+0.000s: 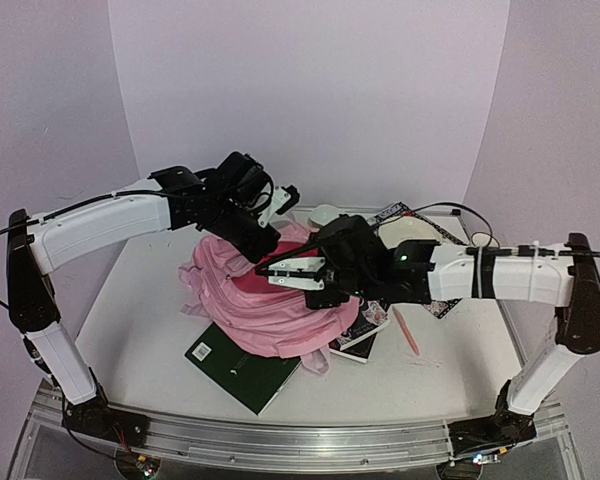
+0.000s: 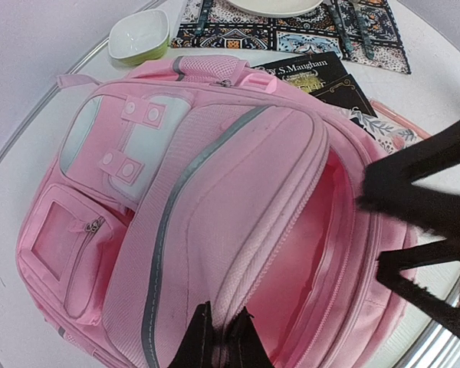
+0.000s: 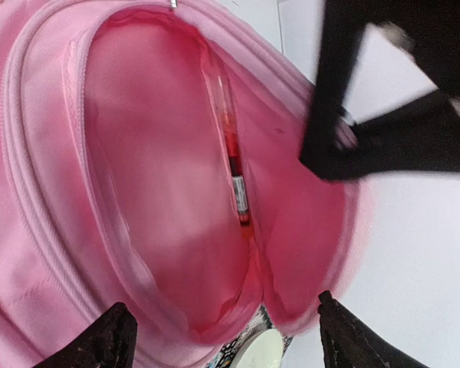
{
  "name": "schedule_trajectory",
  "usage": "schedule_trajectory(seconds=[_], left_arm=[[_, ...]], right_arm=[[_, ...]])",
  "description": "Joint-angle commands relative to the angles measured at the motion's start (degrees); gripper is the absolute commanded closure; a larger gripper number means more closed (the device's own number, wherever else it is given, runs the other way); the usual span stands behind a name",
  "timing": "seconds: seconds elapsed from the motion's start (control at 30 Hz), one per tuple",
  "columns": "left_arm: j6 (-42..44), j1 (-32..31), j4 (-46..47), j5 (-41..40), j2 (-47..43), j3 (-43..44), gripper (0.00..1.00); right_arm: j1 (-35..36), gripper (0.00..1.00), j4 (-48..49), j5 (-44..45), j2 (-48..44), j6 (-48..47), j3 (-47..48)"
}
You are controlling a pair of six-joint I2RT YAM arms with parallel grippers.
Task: Pack the student bag
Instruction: Place the pen in the upper front pocket of the bag, then pick up the pen from the center of the board.
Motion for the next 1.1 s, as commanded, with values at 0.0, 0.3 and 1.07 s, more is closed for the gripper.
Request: schedule_trajectory(seconds=[0.0,0.3,1.07], left_arm=[[-0.48,0.39,6.22,0.55,-1.58,4.62,1.00],[-0.99,0.50,6.23,0.72,-2.60,2.82,1.00],[-1.05,0.49,6.23,2.85,-2.56,2.29,1.00]], right_arm=[[0.04,0.02,-5.06,3.89,-8.23,17.63,-4.14],[0.03,0.02,-18.63,9.76,-17.47,51.58,-8.40],[-22.03,0.08,-31.02,-9.84,-16.57,78.10,-25.93]])
